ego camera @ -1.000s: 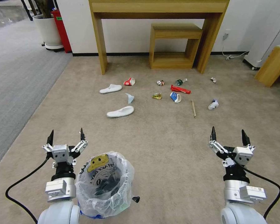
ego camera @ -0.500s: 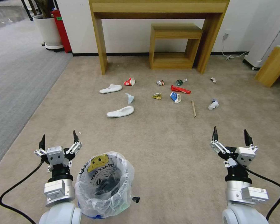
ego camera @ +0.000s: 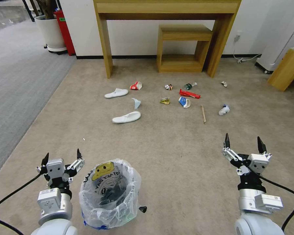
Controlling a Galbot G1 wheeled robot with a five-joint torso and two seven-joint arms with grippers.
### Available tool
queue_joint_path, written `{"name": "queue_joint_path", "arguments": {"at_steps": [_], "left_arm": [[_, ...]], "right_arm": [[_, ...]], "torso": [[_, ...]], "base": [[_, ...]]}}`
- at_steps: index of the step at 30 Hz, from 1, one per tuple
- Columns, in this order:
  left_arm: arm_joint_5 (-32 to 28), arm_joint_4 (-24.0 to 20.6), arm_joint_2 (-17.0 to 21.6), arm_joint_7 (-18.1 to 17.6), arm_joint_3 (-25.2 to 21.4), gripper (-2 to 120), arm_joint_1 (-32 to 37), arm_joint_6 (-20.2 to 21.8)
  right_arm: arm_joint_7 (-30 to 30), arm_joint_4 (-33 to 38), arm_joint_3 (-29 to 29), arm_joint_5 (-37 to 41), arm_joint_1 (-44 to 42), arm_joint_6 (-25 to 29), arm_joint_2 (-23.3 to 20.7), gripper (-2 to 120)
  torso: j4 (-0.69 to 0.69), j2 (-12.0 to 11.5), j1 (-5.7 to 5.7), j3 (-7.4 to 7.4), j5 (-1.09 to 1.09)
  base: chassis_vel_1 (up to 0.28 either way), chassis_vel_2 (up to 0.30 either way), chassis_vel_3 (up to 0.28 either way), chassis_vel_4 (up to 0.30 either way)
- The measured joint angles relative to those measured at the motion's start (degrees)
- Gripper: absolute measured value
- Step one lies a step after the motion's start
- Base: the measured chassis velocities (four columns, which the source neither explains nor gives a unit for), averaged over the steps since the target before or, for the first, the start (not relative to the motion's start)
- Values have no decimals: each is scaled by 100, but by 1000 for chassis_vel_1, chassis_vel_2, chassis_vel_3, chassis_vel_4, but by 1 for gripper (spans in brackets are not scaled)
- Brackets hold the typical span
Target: Pick up the trash bin and place the garbage on the floor into it.
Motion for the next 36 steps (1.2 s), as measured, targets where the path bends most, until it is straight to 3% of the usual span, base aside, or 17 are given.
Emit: {"name": "queue_joint_path", "arguments": {"at_steps": [12,14,36], "left_arm": [[-1208,-44,705,-670,143,100,228,1351],[-1695,-180,889,-888,183,100,312,1710],[-2035,-116,1128,-1068,293,100,445,1976]], "right_arm": [[13,-23,56,82,20,-104,-135,100],[16,-19,57,91,42,-162,-147,100],[21,23,55,92,66,-267,-81,100]], "torso": [[0,0,0,0,0],[0,0,0,0,1],[0,0,0,0,1]], "base": [[0,0,0,0],[0,0,0,0],[0,0,0,0]]}}
